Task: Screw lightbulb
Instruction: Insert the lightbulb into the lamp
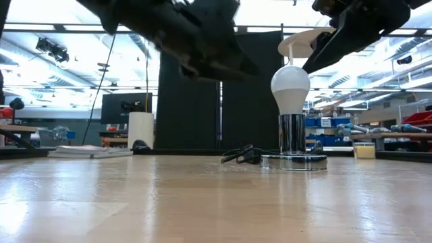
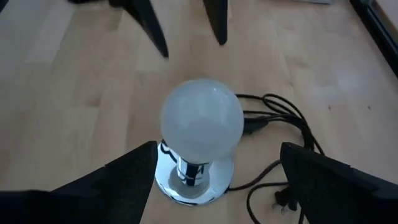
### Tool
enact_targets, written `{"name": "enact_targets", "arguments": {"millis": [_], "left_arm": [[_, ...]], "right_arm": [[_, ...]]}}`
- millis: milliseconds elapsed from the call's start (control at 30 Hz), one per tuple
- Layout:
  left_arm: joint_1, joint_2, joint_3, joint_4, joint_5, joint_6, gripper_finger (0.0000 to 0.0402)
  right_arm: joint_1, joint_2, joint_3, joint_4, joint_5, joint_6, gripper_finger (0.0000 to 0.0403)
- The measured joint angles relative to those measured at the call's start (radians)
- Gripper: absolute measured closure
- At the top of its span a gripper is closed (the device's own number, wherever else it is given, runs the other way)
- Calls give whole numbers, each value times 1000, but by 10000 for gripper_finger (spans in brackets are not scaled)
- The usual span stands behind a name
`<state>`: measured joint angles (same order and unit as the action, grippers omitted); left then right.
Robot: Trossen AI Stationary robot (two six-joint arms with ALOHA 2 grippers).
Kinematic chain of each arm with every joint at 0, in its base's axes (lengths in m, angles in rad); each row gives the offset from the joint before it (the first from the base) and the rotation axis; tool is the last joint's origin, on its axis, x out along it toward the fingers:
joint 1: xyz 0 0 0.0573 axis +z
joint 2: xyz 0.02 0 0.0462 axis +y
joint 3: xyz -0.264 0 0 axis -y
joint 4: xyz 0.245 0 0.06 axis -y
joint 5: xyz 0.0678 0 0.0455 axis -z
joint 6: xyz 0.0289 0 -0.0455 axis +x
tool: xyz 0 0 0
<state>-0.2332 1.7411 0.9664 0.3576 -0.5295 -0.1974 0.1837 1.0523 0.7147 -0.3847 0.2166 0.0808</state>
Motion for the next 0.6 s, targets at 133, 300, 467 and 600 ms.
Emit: {"name": "enact_targets", "arguments": {"millis": [133, 300, 467, 600], "left_arm": [[-33, -34, -32, 31, -1, 41, 159], [-45, -20, -121, 291, -7, 136, 159], [-36, 1, -193, 380, -9, 121, 159], [-41, 8, -202, 384, -10, 107, 159]], "right_arm": [[0, -13, -2, 38, -11, -14, 56], [0, -19, -72, 182, -31, -29, 56], [3, -19, -179, 310, -1, 45, 56], [26, -20, -221, 353, 8, 125, 56]]}}
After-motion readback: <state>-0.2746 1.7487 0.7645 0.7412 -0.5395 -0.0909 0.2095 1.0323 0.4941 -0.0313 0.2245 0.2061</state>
